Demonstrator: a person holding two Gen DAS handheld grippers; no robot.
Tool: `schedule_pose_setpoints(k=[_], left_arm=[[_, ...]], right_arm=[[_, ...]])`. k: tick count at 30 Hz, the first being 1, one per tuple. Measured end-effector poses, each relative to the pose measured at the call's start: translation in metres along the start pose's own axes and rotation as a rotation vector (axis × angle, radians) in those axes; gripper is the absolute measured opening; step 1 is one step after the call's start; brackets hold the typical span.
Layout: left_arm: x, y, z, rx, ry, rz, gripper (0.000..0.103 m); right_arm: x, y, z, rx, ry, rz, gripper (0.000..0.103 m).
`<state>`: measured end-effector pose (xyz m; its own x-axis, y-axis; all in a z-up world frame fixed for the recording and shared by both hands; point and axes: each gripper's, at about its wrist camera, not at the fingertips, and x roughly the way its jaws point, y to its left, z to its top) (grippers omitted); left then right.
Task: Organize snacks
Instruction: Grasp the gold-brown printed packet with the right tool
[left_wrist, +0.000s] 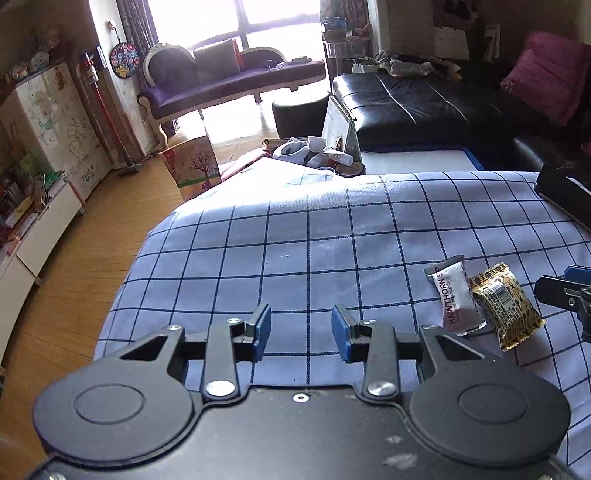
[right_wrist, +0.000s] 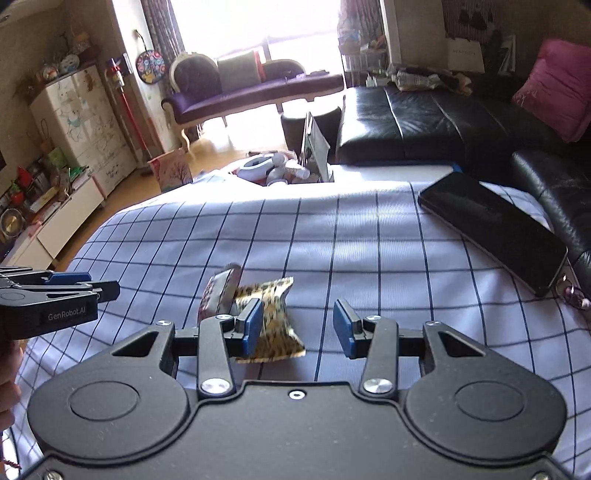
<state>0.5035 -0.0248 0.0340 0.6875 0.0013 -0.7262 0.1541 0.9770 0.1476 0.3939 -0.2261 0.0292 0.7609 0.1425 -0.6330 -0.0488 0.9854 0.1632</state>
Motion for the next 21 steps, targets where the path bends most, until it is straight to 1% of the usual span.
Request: schedule_pose_setpoints(k=[3, 5, 9, 12, 16, 20, 21], left_arm=[[0.009, -0.001, 0.0, -0.016, -0.001, -0.007, 0.039], [0.016, -0.001, 0.0, -0.022, 0.002, -0.011, 0.039], [0.026, -0.002, -0.001, -0.042, 0.021, -0.026, 0.039], [0.032, -0.003, -0.003, -0.041, 0.033, -0.034, 0.039], [0.034, -0.006, -0.003, -0.036, 0.03, -0.042, 0.039], [0.032, -0.011, -0.002, -0.04, 0.024, -0.068, 0.039], [0.032, -0.014, -0.001, -0.039, 0.022, -0.074, 0.039]], right_arm=[[0.002, 0.006, -0.003, -0.058, -0.052, 0.0, 0.052], [0.005, 0.013, -0.005, -0.119, -0.078, 0.0, 0.052], [0.01, 0.024, -0.01, -0.193, -0.088, 0.016, 0.052], [0.016, 0.026, -0.012, -0.182, -0.061, 0.041, 0.052], [0.027, 0.028, -0.015, -0.178, -0.039, 0.009, 0.052], [0.034, 0.022, -0.02, -0.138, -0.024, -0.011, 0.051], [0.034, 0.021, -0.022, -0.134, -0.032, -0.01, 0.051]])
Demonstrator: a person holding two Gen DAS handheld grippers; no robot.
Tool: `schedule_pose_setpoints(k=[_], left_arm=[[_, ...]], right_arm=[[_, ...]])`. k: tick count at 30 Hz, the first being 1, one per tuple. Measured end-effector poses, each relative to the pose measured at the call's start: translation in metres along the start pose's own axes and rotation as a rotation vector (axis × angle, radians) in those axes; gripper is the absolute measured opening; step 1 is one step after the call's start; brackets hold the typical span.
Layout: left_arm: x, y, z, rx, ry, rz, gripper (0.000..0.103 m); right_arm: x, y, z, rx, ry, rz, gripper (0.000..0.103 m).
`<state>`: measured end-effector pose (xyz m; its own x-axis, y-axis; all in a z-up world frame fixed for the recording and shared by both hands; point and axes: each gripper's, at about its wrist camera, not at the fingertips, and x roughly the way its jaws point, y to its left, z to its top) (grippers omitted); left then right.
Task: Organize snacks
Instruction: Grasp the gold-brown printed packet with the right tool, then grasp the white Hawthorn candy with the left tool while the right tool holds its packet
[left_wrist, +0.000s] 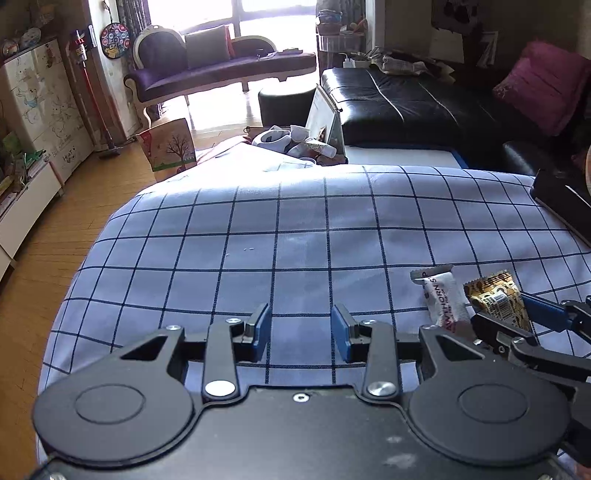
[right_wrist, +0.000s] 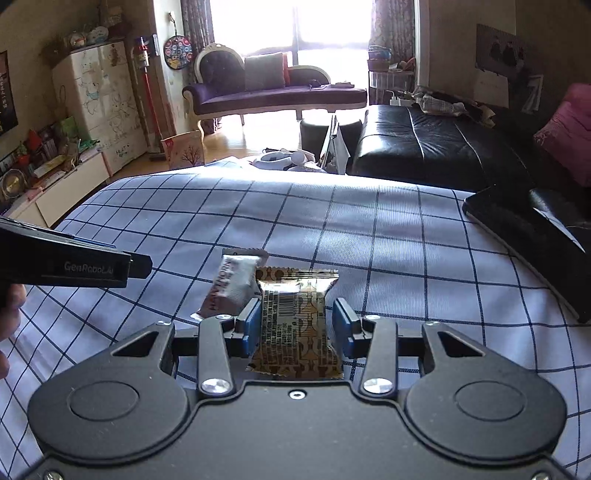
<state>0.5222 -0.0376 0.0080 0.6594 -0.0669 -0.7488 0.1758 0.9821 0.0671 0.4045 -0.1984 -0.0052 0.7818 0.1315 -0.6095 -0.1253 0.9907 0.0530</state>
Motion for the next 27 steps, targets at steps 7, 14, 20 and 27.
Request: schedule_pose_setpoints(k=[7, 14, 20, 27], left_arm=[[-0.002, -0.021, 0.001, 0.02, -0.027, -0.046, 0.039], [-0.001, -0.048, 0.005, 0.042, -0.06, -0.071, 0.04], [0.002, -0.068, 0.01, 0.04, -0.07, -0.063, 0.041], [0.009, -0.084, 0.011, 0.064, -0.074, -0.037, 0.043]], right_arm=[[-0.009, 0.005, -0.015, -0.062, -0.081, -0.061, 0.041], [-0.023, -0.015, -0.023, 0.022, -0.154, -0.175, 0.041], [-0.025, -0.031, -0.025, 0.138, -0.172, -0.182, 0.041], [-0.026, -0.039, -0.026, 0.188, -0.174, -0.172, 0.041]])
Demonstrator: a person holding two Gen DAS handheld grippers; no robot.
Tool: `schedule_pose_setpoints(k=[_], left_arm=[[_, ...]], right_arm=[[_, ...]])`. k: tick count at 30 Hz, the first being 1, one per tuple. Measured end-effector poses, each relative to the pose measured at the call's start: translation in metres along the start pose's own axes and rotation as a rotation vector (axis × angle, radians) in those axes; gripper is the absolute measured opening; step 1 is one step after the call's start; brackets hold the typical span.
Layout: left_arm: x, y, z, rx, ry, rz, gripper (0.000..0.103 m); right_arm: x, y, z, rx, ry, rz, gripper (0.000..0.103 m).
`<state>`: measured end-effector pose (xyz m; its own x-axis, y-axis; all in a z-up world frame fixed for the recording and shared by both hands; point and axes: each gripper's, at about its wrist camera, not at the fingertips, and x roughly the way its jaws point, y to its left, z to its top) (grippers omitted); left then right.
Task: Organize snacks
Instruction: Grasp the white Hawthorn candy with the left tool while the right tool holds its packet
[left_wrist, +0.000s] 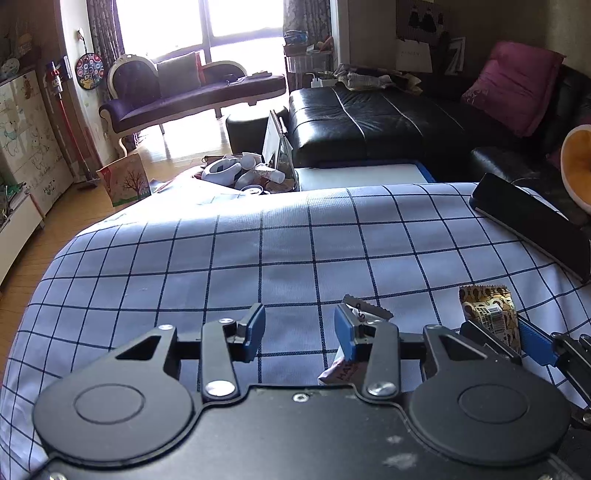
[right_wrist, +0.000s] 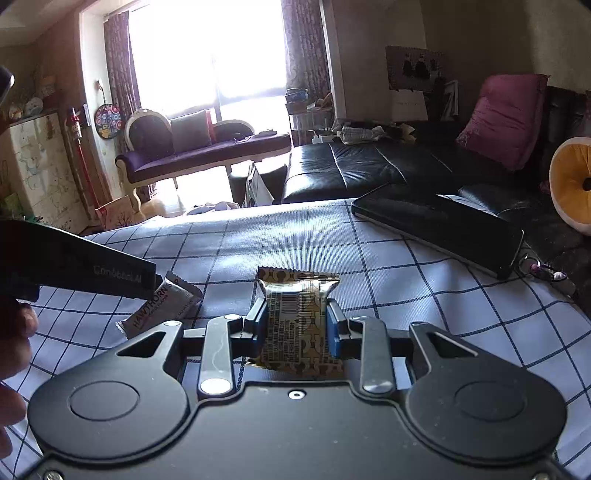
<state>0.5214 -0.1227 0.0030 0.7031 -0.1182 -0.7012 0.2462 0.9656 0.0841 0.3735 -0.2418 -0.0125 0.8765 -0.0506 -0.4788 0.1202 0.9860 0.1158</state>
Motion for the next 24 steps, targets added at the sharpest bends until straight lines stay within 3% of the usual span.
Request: schedule_pose_setpoints(k=[9, 11, 13, 24], left_arm=[[0.01, -0.008, -0.001, 0.015, 0.017, 0.03, 0.043], [0.008, -0.012, -0.001, 0.037, 0.016, 0.021, 0.035], [0.006, -0.013, 0.0, 0.048, 0.024, -0.012, 0.015], [-0.014, -0.006, -0.019, 0.094, 0.0, -0.006, 0.014]], right_arm=[[0.003, -0.001, 0.001, 0.003, 0.007, 0.004, 0.041], [0.003, -0.002, 0.001, 0.004, 0.007, 0.005, 0.041], [0.003, -0.002, 0.002, 0.005, 0.007, 0.006, 0.041], [0.003, 0.0, 0.001, -0.005, 0.008, -0.003, 0.041]])
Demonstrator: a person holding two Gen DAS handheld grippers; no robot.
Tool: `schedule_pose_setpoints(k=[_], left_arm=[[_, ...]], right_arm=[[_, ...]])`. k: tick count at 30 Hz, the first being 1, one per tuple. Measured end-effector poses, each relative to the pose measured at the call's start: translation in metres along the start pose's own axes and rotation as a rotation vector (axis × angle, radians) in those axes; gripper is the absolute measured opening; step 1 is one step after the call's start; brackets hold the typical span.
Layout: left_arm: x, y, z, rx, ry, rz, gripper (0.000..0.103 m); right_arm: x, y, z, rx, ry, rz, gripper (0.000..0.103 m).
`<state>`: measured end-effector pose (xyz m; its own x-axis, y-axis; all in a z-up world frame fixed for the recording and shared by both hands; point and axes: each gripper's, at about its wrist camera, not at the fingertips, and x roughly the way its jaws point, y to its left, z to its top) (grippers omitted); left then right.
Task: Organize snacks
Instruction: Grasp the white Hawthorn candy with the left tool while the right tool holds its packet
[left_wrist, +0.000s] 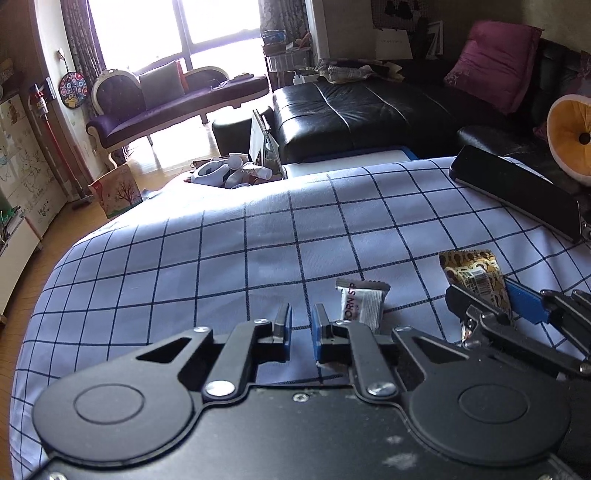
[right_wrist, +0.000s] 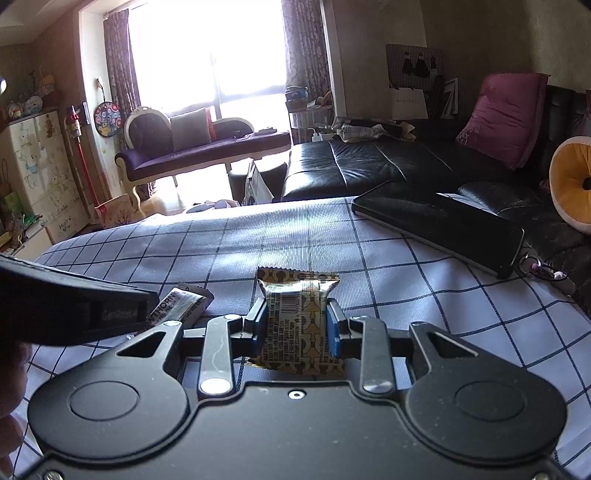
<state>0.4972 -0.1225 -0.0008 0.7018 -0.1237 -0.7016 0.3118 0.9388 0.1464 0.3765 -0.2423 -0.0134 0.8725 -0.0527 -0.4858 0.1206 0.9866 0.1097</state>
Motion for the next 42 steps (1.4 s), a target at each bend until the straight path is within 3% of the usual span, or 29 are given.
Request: schedule_pose_setpoints(k=[12, 18, 24, 33, 42], left_arm=[[0.002, 0.028, 0.003, -0.087, -0.015, -0.047, 0.015], [-0.007, 0.014, 0.005, -0.032, -0.062, -0.195, 0.035], [-0.001, -0.006, -0.001, 0.042, -0.064, -0.147, 0.033], [-0.005, -0.006, -0.006, 0.061, -0.083, -0.165, 0.039], [0.0, -0.026, -0.013, 0.12, -0.079, -0.129, 0.041]], right_arm=[[0.002, 0.0, 0.001, 0.008, 0.008, 0.008, 0.042], [0.002, -0.009, 0.001, 0.04, 0.009, 0.032, 0.042], [0.001, -0.015, 0.002, 0.057, 0.009, 0.043, 0.041], [-0.002, -0.025, 0.001, 0.106, -0.003, 0.056, 0.041], [-0.012, -0.025, 0.003, 0.092, -0.005, -0.043, 0.041]])
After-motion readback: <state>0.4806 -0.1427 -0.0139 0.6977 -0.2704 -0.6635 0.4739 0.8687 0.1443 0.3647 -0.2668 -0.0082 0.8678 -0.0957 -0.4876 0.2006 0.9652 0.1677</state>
